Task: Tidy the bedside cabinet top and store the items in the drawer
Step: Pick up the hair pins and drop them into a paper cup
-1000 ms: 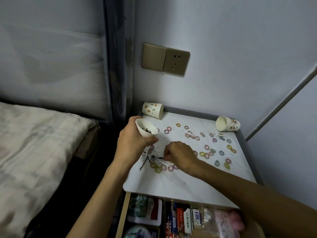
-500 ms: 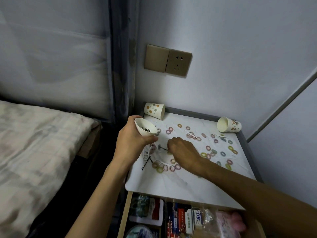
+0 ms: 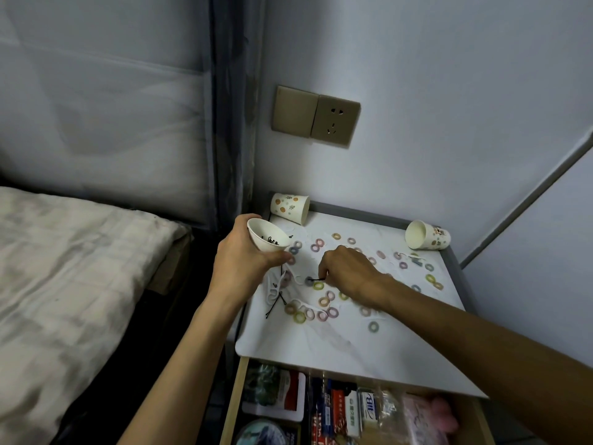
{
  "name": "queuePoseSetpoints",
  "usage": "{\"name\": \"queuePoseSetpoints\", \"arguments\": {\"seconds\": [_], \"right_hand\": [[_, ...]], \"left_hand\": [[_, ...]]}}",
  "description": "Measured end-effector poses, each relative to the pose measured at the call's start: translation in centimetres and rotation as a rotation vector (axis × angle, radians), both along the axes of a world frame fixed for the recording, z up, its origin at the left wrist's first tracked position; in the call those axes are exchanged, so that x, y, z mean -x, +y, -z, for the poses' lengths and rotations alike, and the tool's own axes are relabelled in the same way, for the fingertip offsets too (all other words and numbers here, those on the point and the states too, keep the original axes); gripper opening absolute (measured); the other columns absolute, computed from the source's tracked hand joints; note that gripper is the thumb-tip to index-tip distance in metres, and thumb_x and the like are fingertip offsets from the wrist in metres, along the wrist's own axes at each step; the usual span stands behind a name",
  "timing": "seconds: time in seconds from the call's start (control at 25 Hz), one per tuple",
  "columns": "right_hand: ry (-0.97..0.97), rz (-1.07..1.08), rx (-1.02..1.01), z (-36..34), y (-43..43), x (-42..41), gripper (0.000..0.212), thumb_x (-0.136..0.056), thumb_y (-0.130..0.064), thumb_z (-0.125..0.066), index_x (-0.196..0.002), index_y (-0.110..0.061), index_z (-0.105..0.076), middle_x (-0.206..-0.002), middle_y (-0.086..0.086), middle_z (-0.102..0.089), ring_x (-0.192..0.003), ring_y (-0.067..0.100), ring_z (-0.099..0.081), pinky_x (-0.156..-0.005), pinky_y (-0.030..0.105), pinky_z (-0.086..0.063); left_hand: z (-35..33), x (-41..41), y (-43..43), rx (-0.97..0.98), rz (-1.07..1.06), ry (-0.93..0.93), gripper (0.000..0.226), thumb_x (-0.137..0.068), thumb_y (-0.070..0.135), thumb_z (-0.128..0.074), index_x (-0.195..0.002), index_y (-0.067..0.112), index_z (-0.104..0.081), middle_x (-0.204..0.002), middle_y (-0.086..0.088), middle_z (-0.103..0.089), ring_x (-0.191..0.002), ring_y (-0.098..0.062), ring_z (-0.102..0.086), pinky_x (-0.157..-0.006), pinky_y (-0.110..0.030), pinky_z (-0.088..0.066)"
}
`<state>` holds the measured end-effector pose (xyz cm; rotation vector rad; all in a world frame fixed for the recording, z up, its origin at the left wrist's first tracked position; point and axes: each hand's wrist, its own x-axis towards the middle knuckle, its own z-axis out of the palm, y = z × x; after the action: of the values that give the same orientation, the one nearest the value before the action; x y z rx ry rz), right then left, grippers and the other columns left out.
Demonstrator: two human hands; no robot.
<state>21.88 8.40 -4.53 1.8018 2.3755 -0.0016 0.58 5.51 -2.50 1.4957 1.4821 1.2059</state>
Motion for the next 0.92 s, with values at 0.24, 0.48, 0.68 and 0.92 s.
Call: {"name": "queuePoseSetpoints", "arguments": {"seconds": [0.24, 0.48, 0.68, 0.92], "right_hand": [[-0.053, -0.012, 0.12, -0.7, 0.1, -0.4, 0.044, -0.078, 0.014, -0.048, -0.112, -0.004, -0.068, -0.116, 0.021, -0.065, -0.102, 0.035, -0.065, -0.082, 0.044, -0.056], [0.1, 0.043, 0.103, -1.8, 0.0, 1.3, 0.015, -0.083, -0.003, -0.056, -0.069, 0.001, -0.059, -0.069, 0.015, -0.056, -0.071, 0.034, -0.062, -0.053, 0.033, -0.041], [0.352, 0.217, 0.185, -1.3, 2.9, 4.5, 0.014, -0.082, -0.011, -0.068, -0.08, 0.003, -0.068, -0.084, 0.02, -0.07, -0.079, 0.03, -0.068, -0.074, 0.038, -0.058], [0.314, 0.346, 0.18, 0.8, 5.6, 7.6, 0.019, -0.076, -0.01, -0.076, -0.092, -0.007, -0.065, -0.099, 0.015, -0.067, -0.09, 0.028, -0.067, -0.057, 0.026, -0.045]], "left_hand": [[0.2, 0.0, 0.2, 0.003, 0.0, -0.006, 0.068, -0.057, 0.028, -0.091, -0.113, 0.03, -0.052, -0.094, 0.014, -0.061, -0.085, -0.002, -0.059, -0.059, -0.013, -0.041], [0.6, 0.8, 0.6, -0.002, -0.044, -0.019, 0.065, -0.06, 0.032, -0.092, -0.113, 0.029, -0.055, -0.096, 0.011, -0.065, -0.086, 0.001, -0.06, -0.054, -0.006, -0.041], [0.6, 1.7, 0.8, -0.013, -0.121, -0.019, 0.066, -0.057, 0.035, -0.091, -0.112, 0.029, -0.055, -0.093, 0.016, -0.063, -0.088, -0.001, -0.06, -0.062, -0.015, -0.041], [0.7, 2.6, 1.1, -0.024, -0.136, -0.026, 0.069, -0.054, 0.039, -0.09, -0.113, 0.028, -0.055, -0.093, 0.015, -0.063, -0.09, -0.007, -0.06, -0.065, -0.018, -0.042]]}}
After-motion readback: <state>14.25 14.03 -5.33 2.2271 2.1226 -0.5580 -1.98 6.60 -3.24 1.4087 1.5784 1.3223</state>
